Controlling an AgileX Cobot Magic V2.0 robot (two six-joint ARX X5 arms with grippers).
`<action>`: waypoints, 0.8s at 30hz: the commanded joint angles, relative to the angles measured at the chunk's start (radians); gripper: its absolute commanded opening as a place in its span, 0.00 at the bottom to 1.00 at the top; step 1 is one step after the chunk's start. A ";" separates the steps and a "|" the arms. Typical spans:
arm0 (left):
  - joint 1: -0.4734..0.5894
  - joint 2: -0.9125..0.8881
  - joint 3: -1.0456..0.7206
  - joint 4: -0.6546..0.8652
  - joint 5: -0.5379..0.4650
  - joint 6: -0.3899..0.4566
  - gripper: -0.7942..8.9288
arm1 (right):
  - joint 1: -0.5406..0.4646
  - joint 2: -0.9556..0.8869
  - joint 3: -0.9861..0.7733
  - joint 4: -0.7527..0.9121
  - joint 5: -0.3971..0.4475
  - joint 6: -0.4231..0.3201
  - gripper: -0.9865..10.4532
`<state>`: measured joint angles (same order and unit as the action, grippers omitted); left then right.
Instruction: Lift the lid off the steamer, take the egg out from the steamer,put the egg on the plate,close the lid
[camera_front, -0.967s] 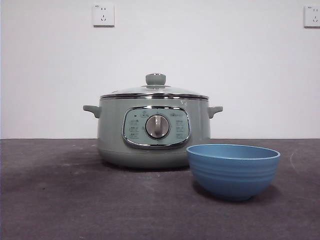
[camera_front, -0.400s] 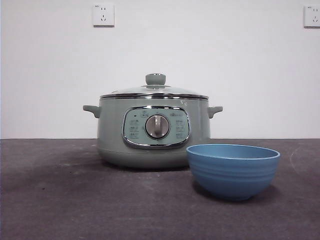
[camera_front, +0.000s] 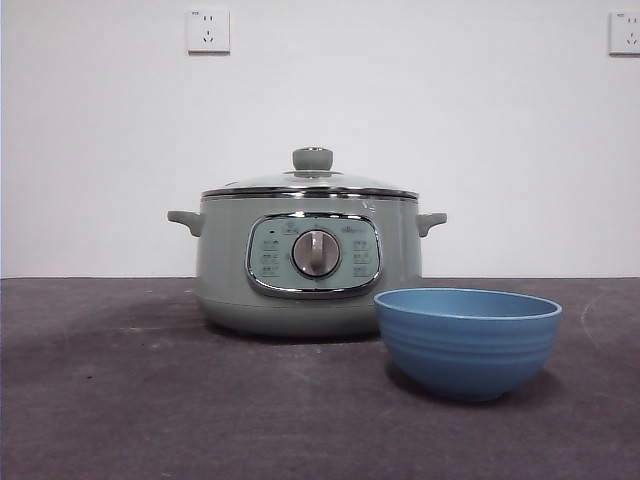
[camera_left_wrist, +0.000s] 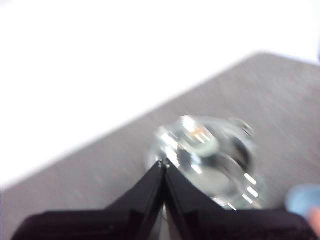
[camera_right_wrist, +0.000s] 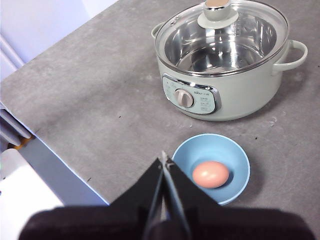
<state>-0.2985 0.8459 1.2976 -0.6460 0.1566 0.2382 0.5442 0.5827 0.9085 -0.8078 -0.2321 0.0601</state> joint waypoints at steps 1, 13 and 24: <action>0.090 -0.092 -0.122 0.147 0.063 0.048 0.08 | 0.003 0.000 -0.004 0.006 0.003 -0.005 0.07; 0.292 -0.531 -0.829 0.543 -0.031 0.045 0.08 | 0.003 0.000 -0.004 0.006 0.002 -0.005 0.07; 0.340 -0.764 -1.178 0.548 -0.032 -0.014 0.08 | 0.003 0.000 -0.004 0.006 0.002 -0.005 0.07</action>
<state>0.0376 0.0940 0.1440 -0.1078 0.1238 0.2409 0.5442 0.5831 0.9085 -0.8074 -0.2321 0.0597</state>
